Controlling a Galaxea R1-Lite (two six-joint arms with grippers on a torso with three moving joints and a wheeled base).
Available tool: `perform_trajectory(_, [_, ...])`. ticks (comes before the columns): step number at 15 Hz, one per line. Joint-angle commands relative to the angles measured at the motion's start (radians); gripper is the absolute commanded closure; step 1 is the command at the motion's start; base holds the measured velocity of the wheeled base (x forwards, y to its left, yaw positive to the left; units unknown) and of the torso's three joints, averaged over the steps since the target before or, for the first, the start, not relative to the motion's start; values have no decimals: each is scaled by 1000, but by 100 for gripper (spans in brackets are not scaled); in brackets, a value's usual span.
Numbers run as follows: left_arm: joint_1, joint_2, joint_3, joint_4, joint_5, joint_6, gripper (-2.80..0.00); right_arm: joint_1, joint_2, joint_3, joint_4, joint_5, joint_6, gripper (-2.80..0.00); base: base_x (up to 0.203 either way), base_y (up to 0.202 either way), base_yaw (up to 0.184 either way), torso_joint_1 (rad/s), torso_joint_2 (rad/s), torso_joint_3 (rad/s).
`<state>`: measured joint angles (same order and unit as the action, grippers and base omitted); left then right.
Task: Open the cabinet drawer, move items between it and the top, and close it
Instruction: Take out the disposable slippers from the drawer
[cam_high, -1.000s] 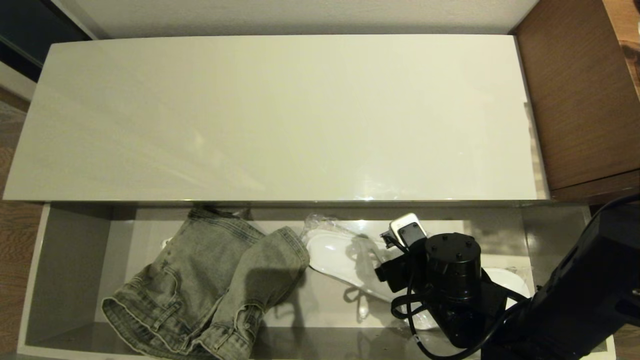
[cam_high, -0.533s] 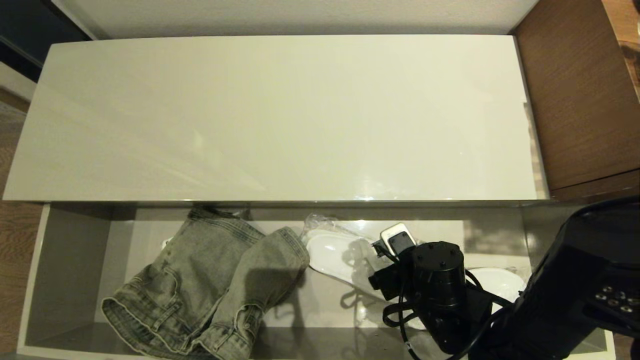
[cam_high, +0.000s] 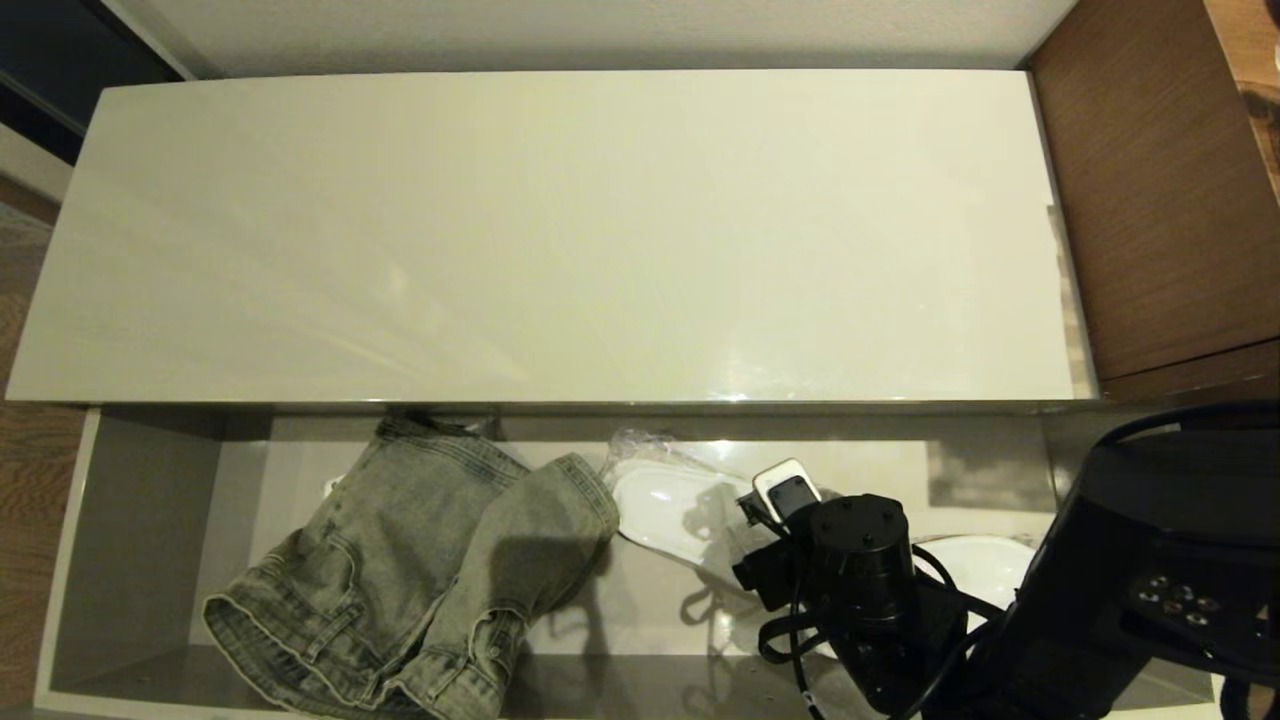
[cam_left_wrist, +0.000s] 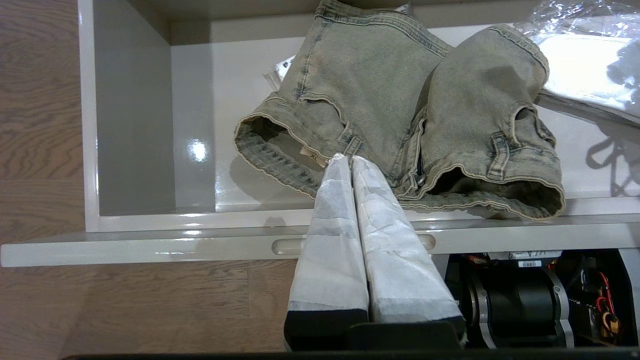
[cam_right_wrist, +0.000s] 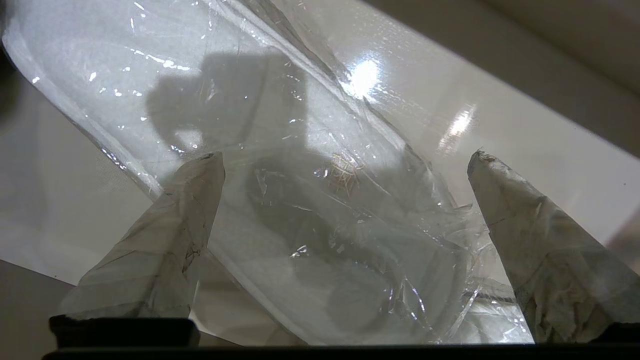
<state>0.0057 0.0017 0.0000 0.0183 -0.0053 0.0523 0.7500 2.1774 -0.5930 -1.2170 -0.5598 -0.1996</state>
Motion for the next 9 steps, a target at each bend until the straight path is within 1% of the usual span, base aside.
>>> perform_trajectory(1, [0,0,0,0,1,0,0,6,15,-1,-7,-3,-1,-280,0,0,0,0,0,0])
perform_trajectory(9, [0,0,0,0,1,0,0,25,77,-19,-12,-1,-2,-280,0,0,0,0,0,0])
